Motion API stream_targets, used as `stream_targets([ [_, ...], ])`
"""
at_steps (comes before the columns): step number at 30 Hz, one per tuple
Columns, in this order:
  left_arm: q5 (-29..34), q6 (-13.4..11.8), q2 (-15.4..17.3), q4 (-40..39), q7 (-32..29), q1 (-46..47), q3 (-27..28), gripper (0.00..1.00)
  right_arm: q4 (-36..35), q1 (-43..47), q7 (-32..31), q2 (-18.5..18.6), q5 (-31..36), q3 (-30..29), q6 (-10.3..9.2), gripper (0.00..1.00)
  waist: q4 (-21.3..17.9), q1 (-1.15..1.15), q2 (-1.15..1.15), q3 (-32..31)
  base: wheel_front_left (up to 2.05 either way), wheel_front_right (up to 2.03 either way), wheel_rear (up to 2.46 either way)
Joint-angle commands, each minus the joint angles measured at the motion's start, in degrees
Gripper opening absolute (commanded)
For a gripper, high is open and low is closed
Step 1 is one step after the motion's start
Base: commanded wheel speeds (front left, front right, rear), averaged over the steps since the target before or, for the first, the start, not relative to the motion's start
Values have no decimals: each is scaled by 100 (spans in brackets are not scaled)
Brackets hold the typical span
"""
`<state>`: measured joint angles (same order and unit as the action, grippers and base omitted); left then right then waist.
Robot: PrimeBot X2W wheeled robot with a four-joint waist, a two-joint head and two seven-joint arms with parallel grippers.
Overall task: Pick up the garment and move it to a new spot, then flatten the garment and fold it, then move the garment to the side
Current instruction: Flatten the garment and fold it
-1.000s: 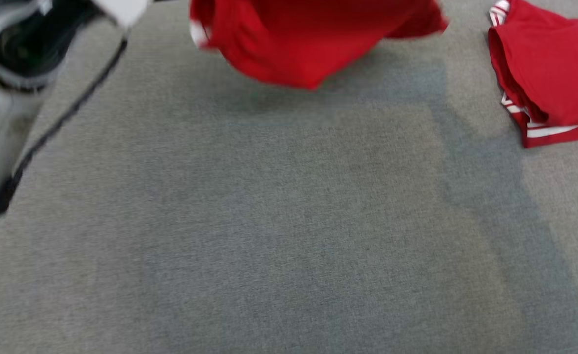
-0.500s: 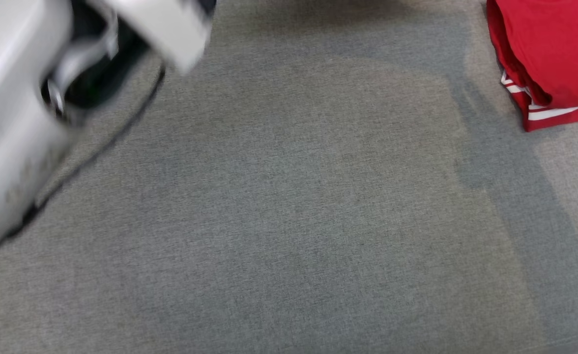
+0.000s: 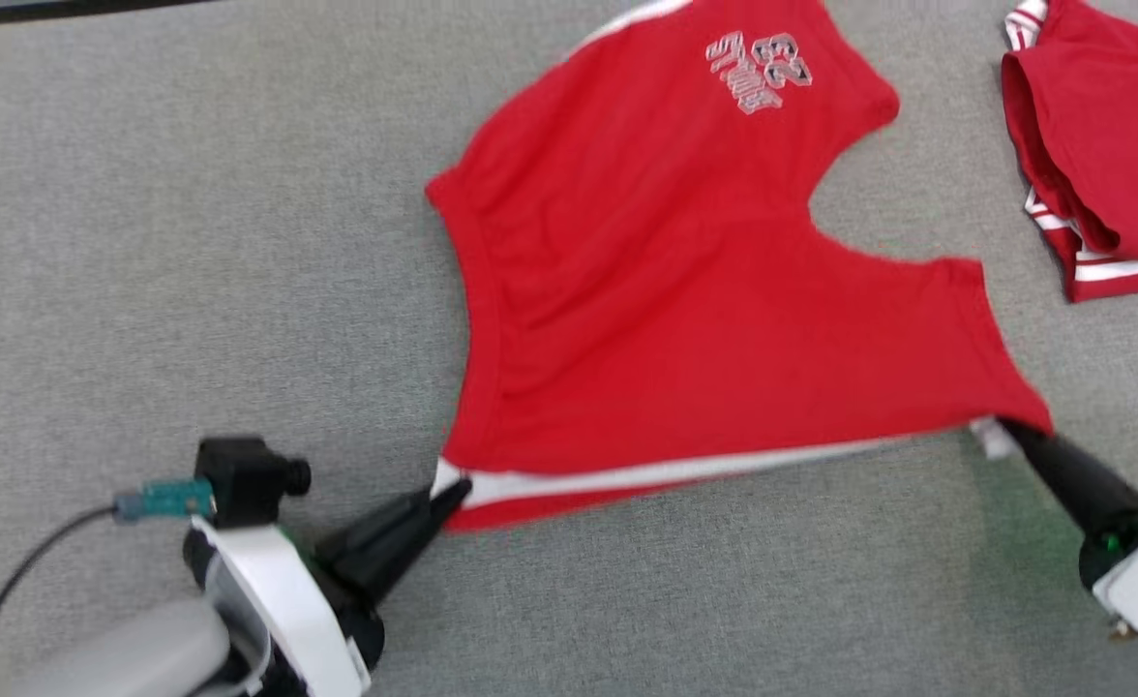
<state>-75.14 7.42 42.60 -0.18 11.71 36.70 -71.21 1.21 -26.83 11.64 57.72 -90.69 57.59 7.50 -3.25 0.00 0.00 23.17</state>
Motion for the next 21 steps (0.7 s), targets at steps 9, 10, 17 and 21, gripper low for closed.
stream_targets([
  [9, -85, -177, 229, -290, 116, -954, -99, 0, -616, 915, 74, 497, -367, 237, -3, 0, 309, 0, 0, -518, 0, 0, 0],
  [10, -142, -221, 306, -409, 46, -1017, -115, 0, -721, 975, 70, 602, -387, 245, -3, 0, 338, 0, 0, -547, 0, 0, 0],
  [17, -796, -343, 529, -1144, -119, -957, 174, 0, -1547, 890, -27, 1244, -868, -68, -3, 0, 611, 0, 0, -557, 0, 0, 0],
  [21, -1500, -182, 323, -1230, -447, -673, 413, 0, -1730, 652, -363, 1543, -1200, -279, -2, 0, 781, 0, 0, -431, 0, 0, 0],
])
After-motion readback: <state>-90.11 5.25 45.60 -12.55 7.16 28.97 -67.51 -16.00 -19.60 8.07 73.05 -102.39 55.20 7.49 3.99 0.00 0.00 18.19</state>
